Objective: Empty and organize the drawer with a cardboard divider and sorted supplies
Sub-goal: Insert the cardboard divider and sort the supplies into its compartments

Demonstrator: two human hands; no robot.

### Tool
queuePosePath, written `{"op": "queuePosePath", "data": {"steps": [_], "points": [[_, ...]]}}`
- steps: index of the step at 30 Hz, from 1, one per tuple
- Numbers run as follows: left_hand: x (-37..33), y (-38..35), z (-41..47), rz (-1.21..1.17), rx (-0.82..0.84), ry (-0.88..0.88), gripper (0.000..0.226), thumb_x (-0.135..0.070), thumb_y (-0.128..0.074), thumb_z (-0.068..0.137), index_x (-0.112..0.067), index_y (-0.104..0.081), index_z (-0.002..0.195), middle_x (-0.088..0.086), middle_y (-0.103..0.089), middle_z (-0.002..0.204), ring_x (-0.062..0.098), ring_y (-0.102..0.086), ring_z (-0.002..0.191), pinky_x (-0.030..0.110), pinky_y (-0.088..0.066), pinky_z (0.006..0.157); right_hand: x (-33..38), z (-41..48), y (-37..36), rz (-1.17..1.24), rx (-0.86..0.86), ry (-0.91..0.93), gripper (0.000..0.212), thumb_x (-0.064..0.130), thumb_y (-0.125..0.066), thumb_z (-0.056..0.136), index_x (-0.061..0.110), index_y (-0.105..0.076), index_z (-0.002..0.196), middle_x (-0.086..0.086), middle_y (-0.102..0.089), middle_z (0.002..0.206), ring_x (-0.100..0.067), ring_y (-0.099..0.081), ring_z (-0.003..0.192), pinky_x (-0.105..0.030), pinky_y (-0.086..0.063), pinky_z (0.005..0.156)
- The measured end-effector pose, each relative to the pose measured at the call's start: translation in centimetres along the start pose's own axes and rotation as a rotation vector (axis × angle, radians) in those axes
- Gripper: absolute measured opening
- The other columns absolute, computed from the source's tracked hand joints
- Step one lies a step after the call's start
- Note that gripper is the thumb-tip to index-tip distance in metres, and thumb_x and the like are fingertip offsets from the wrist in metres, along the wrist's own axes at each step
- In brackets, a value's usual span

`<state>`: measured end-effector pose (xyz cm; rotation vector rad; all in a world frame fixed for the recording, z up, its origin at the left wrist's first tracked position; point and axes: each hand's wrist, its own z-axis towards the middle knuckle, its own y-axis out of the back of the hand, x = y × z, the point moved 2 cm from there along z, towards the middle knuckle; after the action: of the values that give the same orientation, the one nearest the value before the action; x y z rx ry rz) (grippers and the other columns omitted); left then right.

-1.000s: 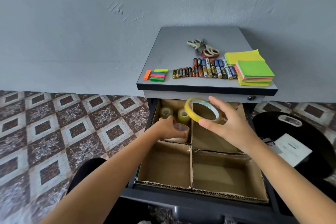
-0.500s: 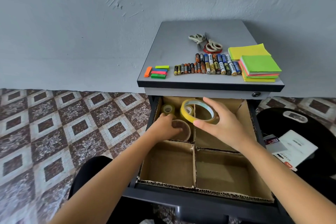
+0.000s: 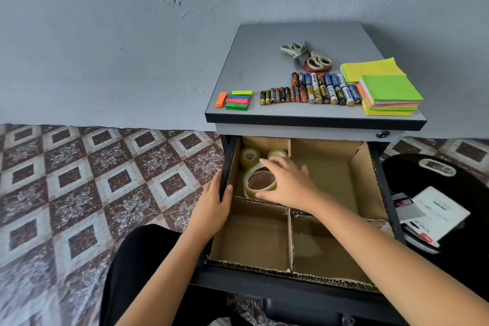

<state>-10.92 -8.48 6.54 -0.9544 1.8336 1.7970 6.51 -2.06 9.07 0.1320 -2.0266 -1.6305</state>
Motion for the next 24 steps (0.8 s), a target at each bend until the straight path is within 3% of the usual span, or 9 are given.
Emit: {"op": "queuePosePath", "data": {"steps": [4,12,19,24], "points": [[0.2,-0.1,0.1,-0.055,0.003,0.009,0.056,-0.037,-0.037,0.099,-0.024,-0.015,0.15,0.0,-0.027,0.154,0.018,-0.03,0.139,0.031,-0.03,0.107,0.1,0.6,-0.3,-0.027,0.11,0.006,0.083,0.056,-0.058,0.083,0.027,-0.018,0.149,0.002,-0.017,0.155,-0.022,-0.017,0.142,-0.058,-0.016,0.111],[0.5,-0.3,0.1,-0.07,-0.007,0.019,0.056,-0.038,-0.038,0.099,-0.027,-0.016,0.149,-0.002,-0.03,0.152,0.018,-0.033,0.138,0.033,-0.032,0.107,-0.3,1.7,0.2,-0.139,0.298,0.009,0.085,0.058,-0.057,0.083,0.027,-0.013,0.15,-0.004,-0.018,0.156,-0.026,-0.019,0.142,-0.051,-0.027,0.111],[0.5,-0.2,0.1,-0.078,-0.009,0.021,0.056,-0.038,-0.039,0.099,-0.027,-0.017,0.149,-0.001,-0.031,0.152,0.018,-0.034,0.137,0.033,-0.032,0.106,-0.4,1.5,0.3,-0.076,0.256,0.021,0.077,0.05,-0.058,0.086,0.022,-0.023,0.148,-0.004,-0.03,0.151,-0.024,-0.031,0.137,-0.044,-0.035,0.108],[0.3,-0.2,0.1,-0.077,-0.009,0.008,0.056,-0.037,-0.038,0.099,-0.026,-0.017,0.149,-0.003,-0.029,0.153,0.016,-0.032,0.138,0.03,-0.031,0.106,-0.2,1.2,0.7,-0.013,0.23,0.021,0.071,0.043,-0.056,0.089,0.021,-0.023,0.149,-0.004,-0.027,0.153,-0.023,-0.029,0.138,-0.041,-0.034,0.11]]}}
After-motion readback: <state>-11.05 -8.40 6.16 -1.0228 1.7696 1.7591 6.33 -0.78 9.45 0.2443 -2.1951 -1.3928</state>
